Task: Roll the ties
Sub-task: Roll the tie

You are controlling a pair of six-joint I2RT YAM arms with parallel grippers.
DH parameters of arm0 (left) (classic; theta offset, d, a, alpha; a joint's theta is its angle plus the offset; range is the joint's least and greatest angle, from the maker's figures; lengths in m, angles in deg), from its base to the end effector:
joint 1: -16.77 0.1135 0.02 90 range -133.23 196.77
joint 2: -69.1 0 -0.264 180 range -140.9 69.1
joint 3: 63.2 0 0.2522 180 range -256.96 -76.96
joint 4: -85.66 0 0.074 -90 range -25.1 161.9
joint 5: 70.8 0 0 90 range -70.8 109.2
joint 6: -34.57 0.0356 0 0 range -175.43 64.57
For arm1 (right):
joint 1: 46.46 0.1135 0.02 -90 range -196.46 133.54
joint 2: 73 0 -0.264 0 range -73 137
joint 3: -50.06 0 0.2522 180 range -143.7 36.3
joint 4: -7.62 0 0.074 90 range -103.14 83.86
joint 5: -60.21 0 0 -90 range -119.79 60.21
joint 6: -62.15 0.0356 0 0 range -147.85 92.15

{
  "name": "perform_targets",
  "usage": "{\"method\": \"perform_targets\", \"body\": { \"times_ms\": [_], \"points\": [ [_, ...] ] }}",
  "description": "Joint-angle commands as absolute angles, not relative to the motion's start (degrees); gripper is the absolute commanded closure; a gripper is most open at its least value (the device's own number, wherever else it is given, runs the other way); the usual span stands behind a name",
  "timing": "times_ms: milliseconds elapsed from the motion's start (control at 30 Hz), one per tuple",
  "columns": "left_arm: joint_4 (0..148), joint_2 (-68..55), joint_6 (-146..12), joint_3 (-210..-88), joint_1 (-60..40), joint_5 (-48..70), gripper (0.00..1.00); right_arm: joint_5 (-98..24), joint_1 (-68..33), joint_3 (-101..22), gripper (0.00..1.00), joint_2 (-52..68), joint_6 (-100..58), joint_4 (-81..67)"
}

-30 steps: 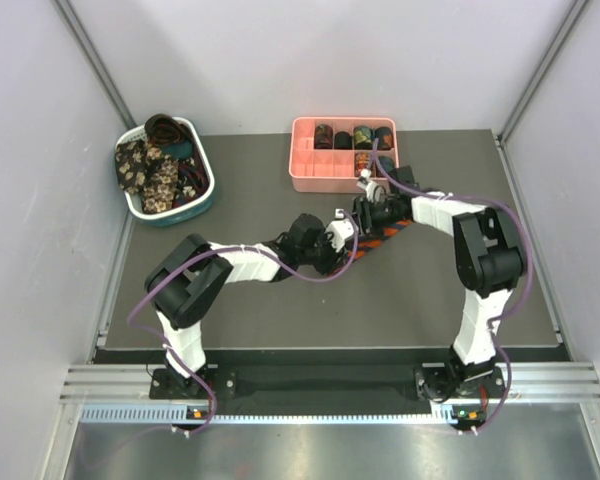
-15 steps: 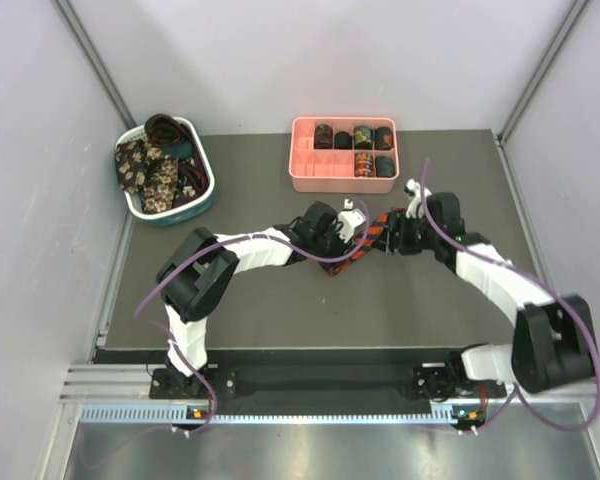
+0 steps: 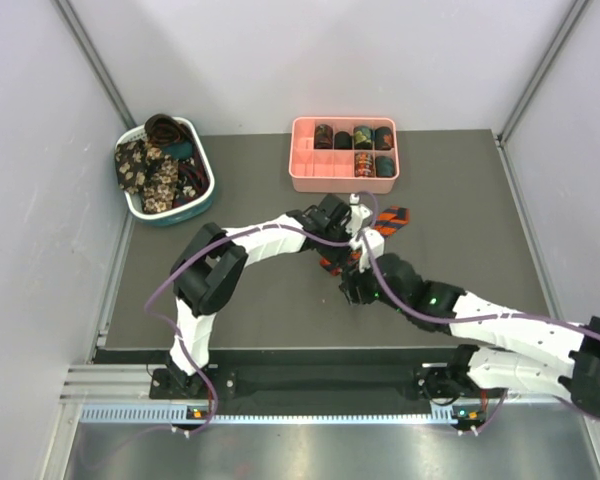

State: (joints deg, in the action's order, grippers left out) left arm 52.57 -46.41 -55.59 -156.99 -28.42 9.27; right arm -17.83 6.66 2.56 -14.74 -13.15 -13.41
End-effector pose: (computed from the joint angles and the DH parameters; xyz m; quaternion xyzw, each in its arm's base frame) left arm 0.2993 -0.3100 0.1693 0.3878 0.8672 -0.1922 0.2461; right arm 0.1388 0.1727 0.2336 -0.2381 0.8373 0.1943 0.4523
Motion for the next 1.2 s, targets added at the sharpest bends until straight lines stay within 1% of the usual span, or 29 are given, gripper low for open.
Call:
{"method": "perform_targets", "body": {
  "times_ms": [0,133,200,333,400,500,567,700,900,1167],
  "points": [
    [38.51,-50.34,-56.93,-157.28,-29.28,9.62,0.75,-1.89,16.16,2.9,0.38,-13.24,-15.01,-8.7],
    [35.87,-51.49,-56.31,-158.7,-29.28,9.62,0.75,3.5,23.84,1.41,0.37,-8.68,-18.18,-5.0],
    [34.81,-52.19,-56.05,-159.31,-29.37,9.45,0.75,6.57,26.82,-1.13,0.37,-3.06,-20.45,-5.96],
    [32.27,-53.07,-55.96,-160.98,-29.37,9.28,0.76,13.35,30.44,-11.31,0.38,11.24,-24.33,-13.24],
    [29.81,-54.12,-55.96,-162.38,-29.28,9.19,0.75,17.55,31.49,-16.49,0.38,16.01,-26.0,-17.1],
    [26.47,-55.7,-54.38,-164.31,-29.37,8.66,0.75,22.49,31.58,-23.52,0.36,26.37,-26.62,-23.42],
    [25.32,-56.23,-54.11,-164.94,-29.46,8.66,0.75,24.16,31.41,-26.79,0.33,29.73,-26.71,-26.6],
    [22.87,-57.02,-53.85,-166.69,-29.46,8.83,0.75,27.33,29.31,-34.87,0.32,35.54,-24.69,-34.15],
    [18.82,-59.4,-53.23,-169.85,-29.37,8.31,0.74,27.34,26.4,-39.46,0.32,40.29,-26.7,-36.9],
    [15.3,-60.89,-52.88,-172.14,-29.46,8.39,0.75,25.58,22.1,-40.17,0.32,44.94,-30.13,-36.2]
  ]
}}
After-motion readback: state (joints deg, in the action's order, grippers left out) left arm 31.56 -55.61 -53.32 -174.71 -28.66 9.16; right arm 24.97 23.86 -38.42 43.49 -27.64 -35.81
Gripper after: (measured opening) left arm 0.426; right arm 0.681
